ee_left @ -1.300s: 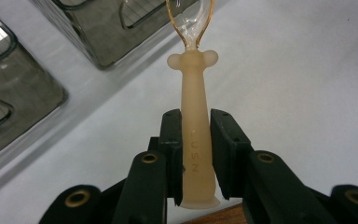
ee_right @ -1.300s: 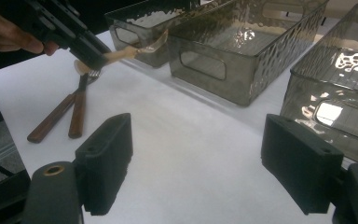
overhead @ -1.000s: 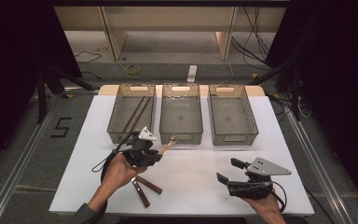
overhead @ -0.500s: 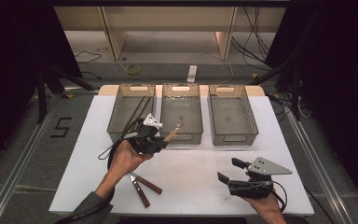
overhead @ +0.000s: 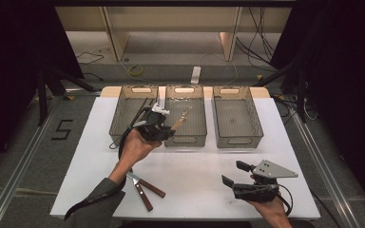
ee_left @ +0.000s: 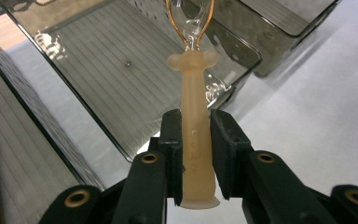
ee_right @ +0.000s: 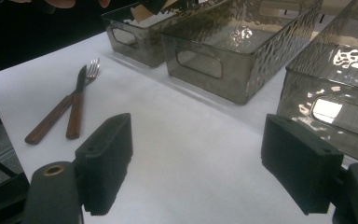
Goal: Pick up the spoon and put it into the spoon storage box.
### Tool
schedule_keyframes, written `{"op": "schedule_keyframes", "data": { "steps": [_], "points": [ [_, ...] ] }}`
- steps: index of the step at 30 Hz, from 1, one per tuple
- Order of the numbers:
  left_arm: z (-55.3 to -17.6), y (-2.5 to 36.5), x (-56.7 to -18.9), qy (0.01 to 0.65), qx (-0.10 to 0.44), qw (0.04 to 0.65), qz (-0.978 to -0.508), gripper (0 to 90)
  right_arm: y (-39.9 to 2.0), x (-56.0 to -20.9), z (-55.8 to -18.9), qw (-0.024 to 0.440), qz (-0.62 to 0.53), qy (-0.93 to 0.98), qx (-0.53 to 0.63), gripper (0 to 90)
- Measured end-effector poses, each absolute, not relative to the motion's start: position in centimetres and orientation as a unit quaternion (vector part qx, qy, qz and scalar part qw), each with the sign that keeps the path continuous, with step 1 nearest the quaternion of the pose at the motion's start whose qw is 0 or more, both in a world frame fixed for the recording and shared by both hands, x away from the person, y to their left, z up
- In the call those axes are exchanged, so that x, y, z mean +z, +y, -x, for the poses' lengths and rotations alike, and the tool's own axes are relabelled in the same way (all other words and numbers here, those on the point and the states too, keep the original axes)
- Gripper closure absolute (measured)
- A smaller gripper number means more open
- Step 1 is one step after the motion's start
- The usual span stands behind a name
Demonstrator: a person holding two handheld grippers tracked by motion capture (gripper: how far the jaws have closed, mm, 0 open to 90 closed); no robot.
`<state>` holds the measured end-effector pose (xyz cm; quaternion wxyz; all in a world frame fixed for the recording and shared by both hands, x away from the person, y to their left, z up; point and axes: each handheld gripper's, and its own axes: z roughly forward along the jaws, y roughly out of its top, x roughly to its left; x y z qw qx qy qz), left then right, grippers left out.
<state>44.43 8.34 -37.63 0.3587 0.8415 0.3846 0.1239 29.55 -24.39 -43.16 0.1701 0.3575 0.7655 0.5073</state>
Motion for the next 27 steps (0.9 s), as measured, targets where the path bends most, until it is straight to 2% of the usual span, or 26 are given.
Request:
{"op": "schedule_keyframes", "data": {
  "steps": [17, 27],
  "points": [
    [-47.6, 7.6, -37.2, 0.414, 0.127, 0.377, -0.819, 74.4, -24.4, -43.2, -29.5, 0.170, -0.356, 0.766, 0.508, 25.6],
    [-49.2, 7.3, -37.6, 0.432, 0.128, 0.368, -0.813, 74.3, -24.4, -43.2, -29.5, 0.168, -0.356, 0.766, 0.509, 25.6]
  ]
}}
